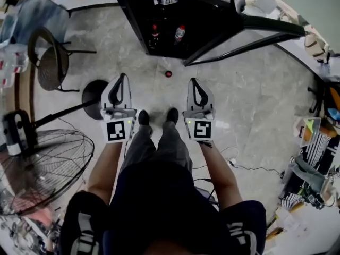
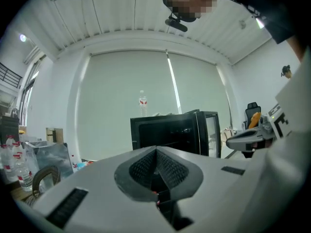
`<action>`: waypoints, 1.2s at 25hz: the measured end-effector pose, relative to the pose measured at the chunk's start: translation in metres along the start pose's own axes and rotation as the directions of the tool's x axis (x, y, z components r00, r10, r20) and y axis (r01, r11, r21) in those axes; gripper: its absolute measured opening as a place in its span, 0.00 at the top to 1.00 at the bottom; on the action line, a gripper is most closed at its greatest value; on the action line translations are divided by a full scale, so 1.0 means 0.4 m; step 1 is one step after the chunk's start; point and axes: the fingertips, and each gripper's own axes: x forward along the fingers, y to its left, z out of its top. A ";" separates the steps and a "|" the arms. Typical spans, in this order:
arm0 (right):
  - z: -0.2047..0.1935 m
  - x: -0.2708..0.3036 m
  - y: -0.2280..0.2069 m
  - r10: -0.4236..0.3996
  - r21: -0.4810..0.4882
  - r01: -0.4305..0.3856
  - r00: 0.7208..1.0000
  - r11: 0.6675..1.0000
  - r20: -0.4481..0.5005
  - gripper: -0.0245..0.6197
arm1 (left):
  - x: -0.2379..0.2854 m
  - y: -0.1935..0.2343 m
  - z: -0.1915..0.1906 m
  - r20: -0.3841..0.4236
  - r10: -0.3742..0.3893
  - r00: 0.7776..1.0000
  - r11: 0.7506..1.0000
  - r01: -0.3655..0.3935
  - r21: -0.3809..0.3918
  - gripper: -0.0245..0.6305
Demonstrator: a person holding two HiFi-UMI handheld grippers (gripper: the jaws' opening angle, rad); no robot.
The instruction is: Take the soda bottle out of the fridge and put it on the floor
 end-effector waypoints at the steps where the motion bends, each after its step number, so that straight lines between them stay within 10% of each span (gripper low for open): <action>1: 0.021 -0.010 -0.005 -0.005 0.007 0.005 1.000 1.000 0.002 0.93 | -0.007 -0.003 0.013 -0.002 0.003 1.000 1.000 -0.003 -0.002 0.93; 30: 0.376 -0.186 0.010 -0.037 -0.008 0.038 0.999 0.999 0.026 0.93 | -0.174 0.028 0.313 0.038 0.069 0.997 0.997 -0.068 -0.029 0.93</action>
